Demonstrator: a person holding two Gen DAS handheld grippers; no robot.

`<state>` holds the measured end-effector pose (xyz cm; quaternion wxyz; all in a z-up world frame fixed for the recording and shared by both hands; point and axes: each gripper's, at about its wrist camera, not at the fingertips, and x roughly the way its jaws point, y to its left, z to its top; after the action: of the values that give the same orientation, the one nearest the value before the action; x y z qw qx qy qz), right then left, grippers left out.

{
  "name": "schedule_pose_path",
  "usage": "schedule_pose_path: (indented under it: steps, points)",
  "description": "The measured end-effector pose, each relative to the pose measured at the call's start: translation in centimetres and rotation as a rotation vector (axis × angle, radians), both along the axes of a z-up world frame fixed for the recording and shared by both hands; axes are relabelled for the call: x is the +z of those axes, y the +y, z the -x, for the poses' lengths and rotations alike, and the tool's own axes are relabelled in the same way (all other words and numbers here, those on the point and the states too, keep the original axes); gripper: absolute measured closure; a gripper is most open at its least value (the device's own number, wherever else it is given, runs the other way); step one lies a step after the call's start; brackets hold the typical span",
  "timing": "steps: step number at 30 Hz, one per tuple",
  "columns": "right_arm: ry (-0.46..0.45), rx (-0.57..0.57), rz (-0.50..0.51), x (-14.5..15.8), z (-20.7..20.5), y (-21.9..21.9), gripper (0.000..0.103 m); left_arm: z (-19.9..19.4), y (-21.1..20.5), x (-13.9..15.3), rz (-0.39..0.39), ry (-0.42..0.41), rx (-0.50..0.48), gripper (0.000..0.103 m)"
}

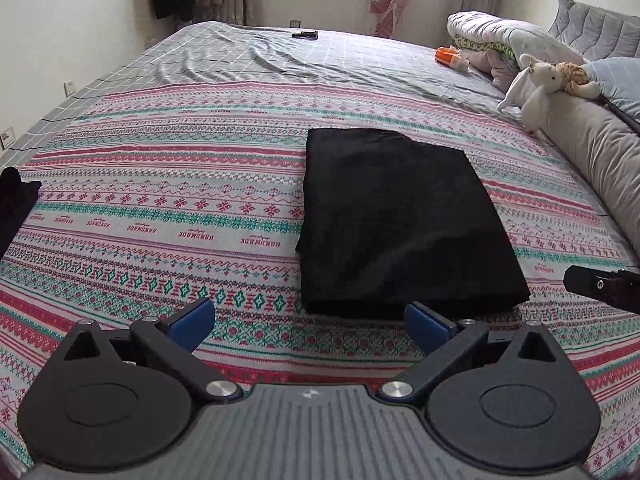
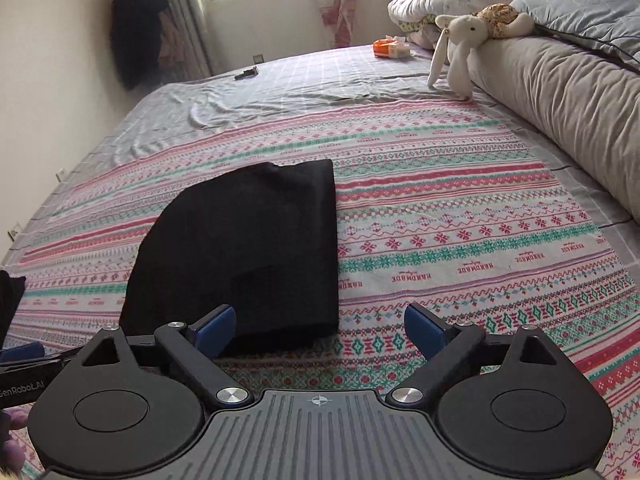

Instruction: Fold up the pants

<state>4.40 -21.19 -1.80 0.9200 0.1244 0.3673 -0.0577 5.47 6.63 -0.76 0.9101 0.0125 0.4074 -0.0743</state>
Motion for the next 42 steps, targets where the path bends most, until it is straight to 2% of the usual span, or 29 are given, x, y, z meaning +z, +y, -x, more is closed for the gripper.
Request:
schedule_pose_path:
  steps: [7,11,18,42]
  points:
    - [0.046,0.0,0.059,-1.3,-0.2,1.1,0.009,0.5,-1.0,-0.4,-0.059,-0.016,0.029,0.0]
    - [0.056,0.023,0.105,-1.6,-0.2,2.1,0.008,0.5,-1.0,-0.5,-0.054,0.007,0.027,0.0]
    - [0.102,0.03,0.157,-2.8,-0.3,2.9,0.007,0.3,-1.5,-1.9,-0.1,0.062,0.017,0.0]
    - [0.134,0.025,0.157,-3.7,-0.6,3.1,0.005,0.5,-1.1,-2.0,-0.094,0.067,0.019,0.0]
